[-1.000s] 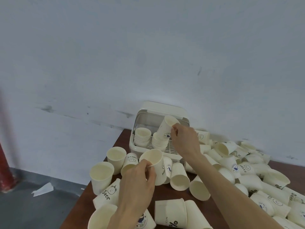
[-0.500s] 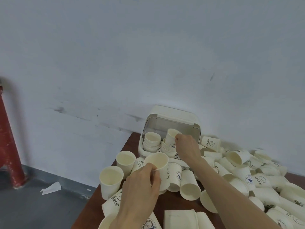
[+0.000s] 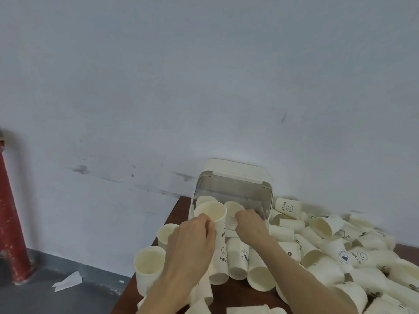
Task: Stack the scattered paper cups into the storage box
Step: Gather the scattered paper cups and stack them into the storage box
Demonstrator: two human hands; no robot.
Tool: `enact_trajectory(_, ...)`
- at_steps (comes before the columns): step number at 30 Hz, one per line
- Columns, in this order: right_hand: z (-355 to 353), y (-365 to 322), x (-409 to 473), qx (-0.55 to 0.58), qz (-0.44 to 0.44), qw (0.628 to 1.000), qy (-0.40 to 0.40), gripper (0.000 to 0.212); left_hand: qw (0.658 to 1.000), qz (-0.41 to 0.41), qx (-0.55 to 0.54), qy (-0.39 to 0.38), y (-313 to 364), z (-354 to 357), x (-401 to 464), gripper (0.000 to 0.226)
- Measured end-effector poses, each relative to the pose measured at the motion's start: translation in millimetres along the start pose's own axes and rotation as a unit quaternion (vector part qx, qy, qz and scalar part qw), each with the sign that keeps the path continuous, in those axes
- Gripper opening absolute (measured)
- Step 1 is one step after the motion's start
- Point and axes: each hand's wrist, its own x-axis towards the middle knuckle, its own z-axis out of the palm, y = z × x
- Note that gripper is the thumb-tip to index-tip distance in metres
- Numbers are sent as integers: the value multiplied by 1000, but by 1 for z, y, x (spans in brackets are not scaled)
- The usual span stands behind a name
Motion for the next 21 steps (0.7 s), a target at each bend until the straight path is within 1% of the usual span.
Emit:
enact_trajectory(2, -1, 0, -5, -4, -8, 1000, 5, 17, 1000, 2, 15, -4, 1, 1, 9, 27)
enact_trajectory(6, -2, 1, -20, -1, -25, 999, 44, 32, 999, 2, 39, -12, 1, 9, 28, 28)
enact_trajectory(8, -5, 2, -28, 11, -29, 998, 58, 36, 999, 5, 49, -7, 1, 14, 40, 28)
enact_trajectory(12, -16, 5, -43, 25, -43, 995, 82, 35, 999, 13, 46, 15, -1, 24, 68, 27)
enact_trajectory(15, -24, 9, -53, 34, -51, 994, 93, 39, 998, 18, 31, 44, -3, 30, 86, 27)
enact_trajectory(17, -28, 12, -60, 39, -56, 992, 103, 35, 998, 22, 18, 54, -4, 35, 94, 25)
enact_trajectory(19, -31, 16, -68, 44, -61, 990, 117, 32, 998, 21, 2, 58, -5, 40, 99, 24)
enact_trajectory(21, -33, 20, -76, 48, -58, 991, 115, 31, 999, 15, -5, 50, -9, 47, 102, 25)
